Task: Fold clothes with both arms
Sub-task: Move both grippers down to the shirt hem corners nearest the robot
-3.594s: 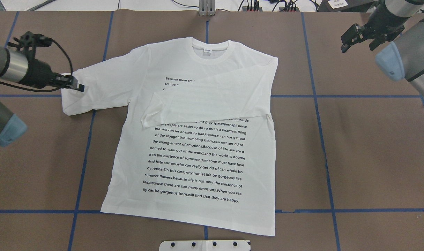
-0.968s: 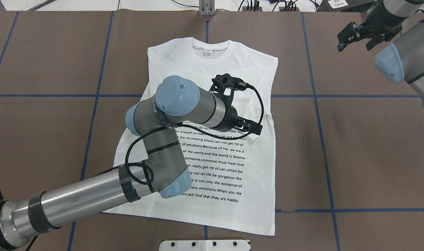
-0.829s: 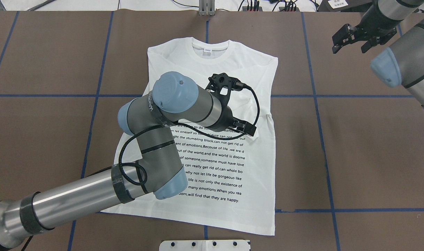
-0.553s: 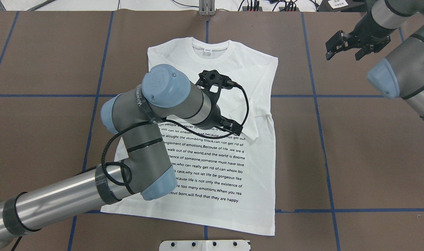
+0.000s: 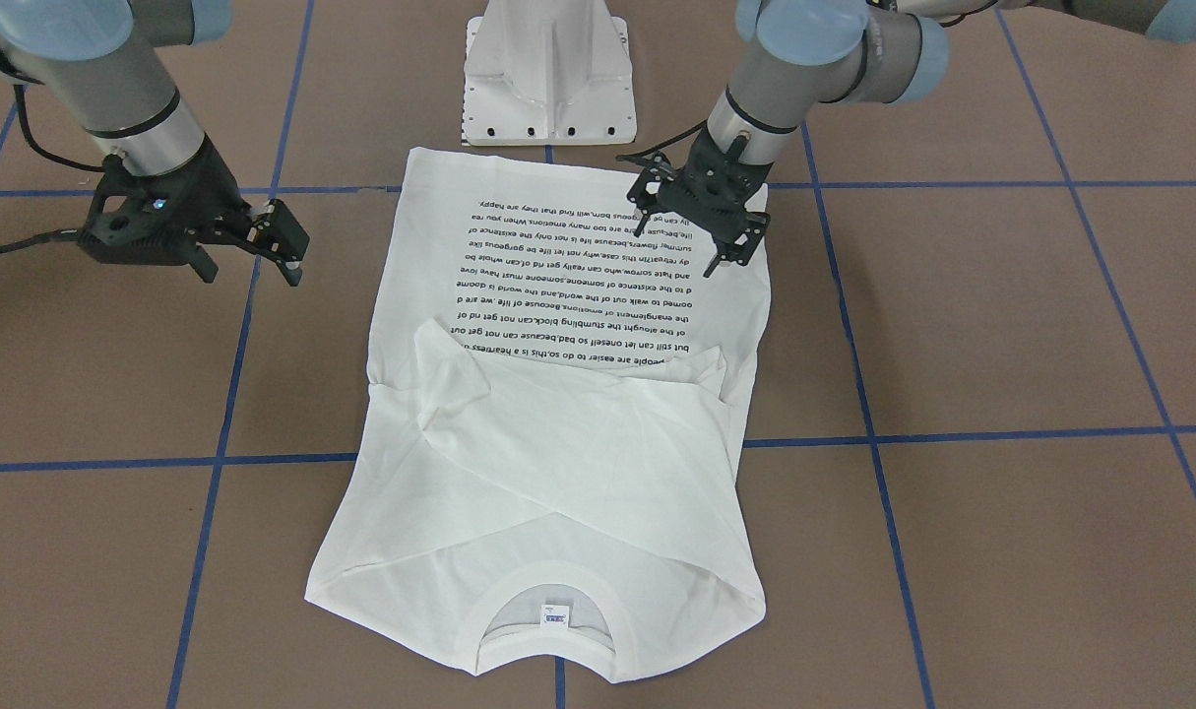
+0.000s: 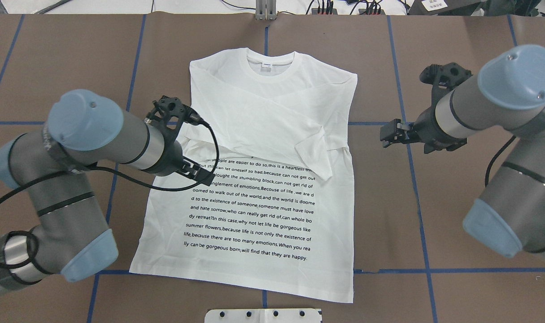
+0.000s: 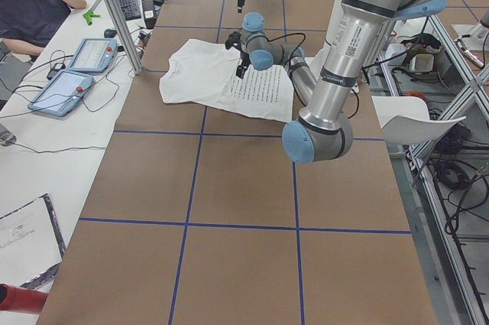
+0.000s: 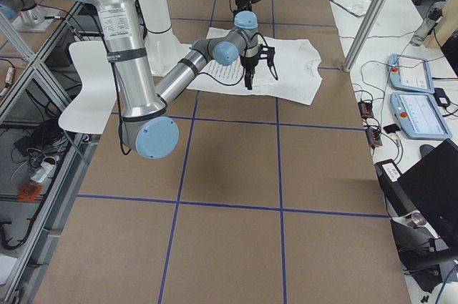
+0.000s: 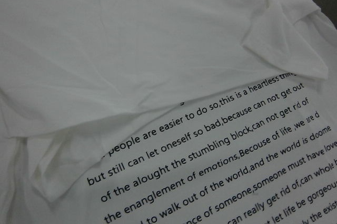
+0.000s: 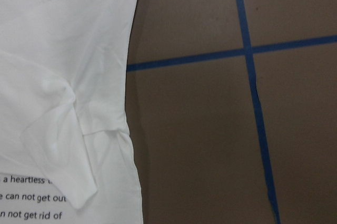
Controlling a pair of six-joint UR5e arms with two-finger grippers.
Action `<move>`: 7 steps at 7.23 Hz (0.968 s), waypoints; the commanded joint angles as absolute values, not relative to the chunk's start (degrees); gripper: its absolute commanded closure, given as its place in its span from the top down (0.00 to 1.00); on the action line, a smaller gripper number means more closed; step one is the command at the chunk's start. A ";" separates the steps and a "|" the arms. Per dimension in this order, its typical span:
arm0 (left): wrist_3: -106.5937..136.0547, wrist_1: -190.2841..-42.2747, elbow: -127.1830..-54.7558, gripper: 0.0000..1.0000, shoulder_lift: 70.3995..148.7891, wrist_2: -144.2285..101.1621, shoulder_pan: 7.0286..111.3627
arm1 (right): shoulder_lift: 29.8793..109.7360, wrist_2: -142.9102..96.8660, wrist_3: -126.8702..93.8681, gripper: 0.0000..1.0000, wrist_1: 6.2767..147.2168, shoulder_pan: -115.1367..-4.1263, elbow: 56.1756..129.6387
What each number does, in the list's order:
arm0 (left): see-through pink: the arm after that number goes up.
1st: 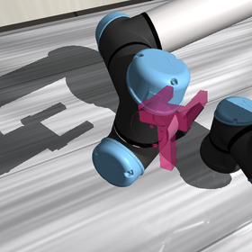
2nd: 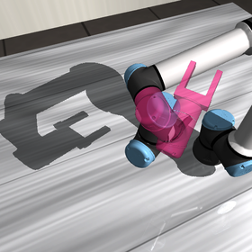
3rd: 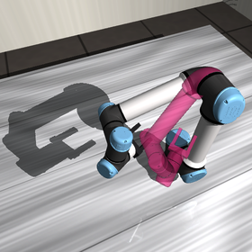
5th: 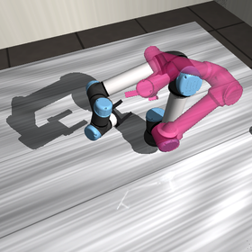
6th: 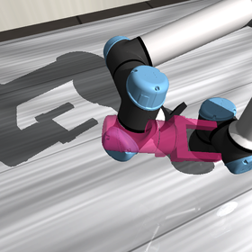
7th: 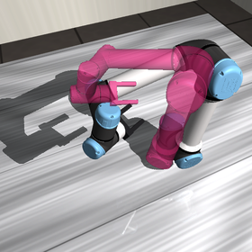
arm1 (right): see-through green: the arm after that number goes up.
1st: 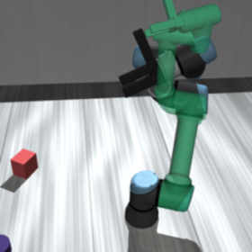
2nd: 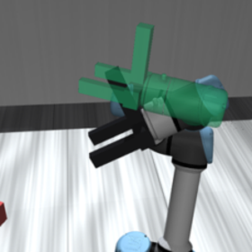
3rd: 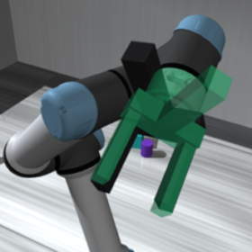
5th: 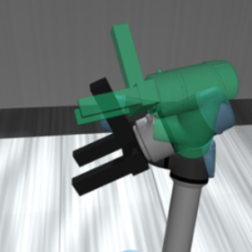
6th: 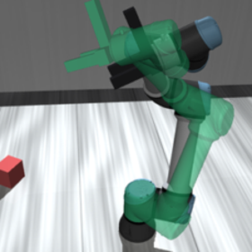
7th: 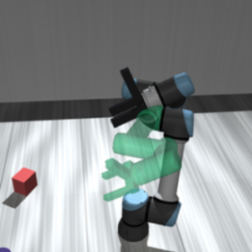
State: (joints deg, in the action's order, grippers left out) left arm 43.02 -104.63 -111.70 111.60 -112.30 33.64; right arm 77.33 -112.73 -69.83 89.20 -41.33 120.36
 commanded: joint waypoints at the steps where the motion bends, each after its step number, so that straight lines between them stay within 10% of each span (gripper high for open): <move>1: 43.68 -104.94 -117.59 1.00 100.93 -111.97 33.75 | 81.55 -104.71 -82.39 1.00 89.30 -29.15 127.33; 7: 60.71 -107.40 -118.21 1.00 93.25 -105.65 21.02 | 84.02 -93.34 -95.45 1.00 89.82 -11.95 131.05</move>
State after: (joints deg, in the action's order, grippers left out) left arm 56.97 -107.18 -118.25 93.38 -106.97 23.70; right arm 83.94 -93.68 -95.17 89.76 -12.45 131.05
